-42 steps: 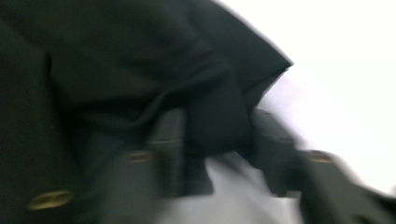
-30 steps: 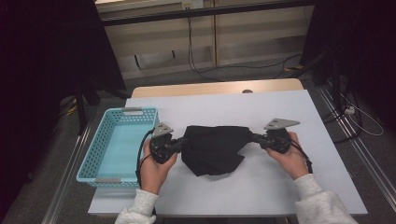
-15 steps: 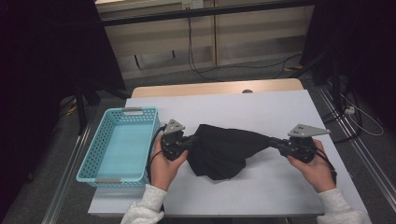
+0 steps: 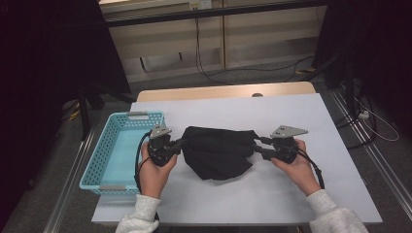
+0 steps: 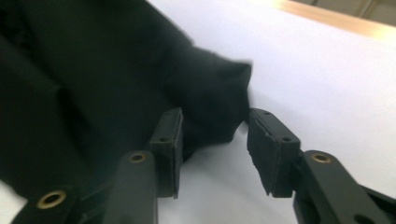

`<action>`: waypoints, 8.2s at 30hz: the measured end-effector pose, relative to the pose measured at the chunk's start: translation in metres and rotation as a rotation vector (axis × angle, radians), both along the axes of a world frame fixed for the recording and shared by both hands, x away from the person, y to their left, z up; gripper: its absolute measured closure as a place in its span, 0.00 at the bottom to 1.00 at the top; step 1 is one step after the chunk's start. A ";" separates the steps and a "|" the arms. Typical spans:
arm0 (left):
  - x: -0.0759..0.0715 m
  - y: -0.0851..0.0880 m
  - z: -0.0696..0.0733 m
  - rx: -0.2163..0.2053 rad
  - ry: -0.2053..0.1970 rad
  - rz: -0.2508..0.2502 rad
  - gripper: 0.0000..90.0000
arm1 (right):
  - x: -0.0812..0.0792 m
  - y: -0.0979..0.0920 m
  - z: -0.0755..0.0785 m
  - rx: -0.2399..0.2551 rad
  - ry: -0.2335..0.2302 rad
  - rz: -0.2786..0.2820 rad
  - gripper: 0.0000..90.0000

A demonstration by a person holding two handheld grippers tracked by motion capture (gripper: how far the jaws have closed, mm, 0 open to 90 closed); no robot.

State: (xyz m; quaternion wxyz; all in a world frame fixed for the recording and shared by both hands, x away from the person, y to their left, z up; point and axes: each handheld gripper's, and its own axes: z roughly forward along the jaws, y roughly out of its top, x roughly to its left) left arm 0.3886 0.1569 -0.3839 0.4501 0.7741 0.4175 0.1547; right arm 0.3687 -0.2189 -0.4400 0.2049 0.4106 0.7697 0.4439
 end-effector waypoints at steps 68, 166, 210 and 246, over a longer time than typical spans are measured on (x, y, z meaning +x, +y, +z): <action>0.000 0.002 0.004 0.018 -0.003 0.009 0.96 | 0.022 -0.001 -0.016 -0.033 0.128 -0.082 0.57; 0.009 -0.036 -0.026 0.020 0.030 -0.081 0.95 | 0.002 -0.026 0.013 -0.051 0.110 0.003 1.00; 0.015 -0.028 -0.030 0.028 0.031 -0.039 0.95 | 0.048 -0.031 -0.011 0.010 0.150 -0.129 0.98; 0.026 -0.046 -0.039 0.029 -0.020 -0.008 0.46 | 0.022 -0.060 0.012 -0.003 0.028 -0.255 0.45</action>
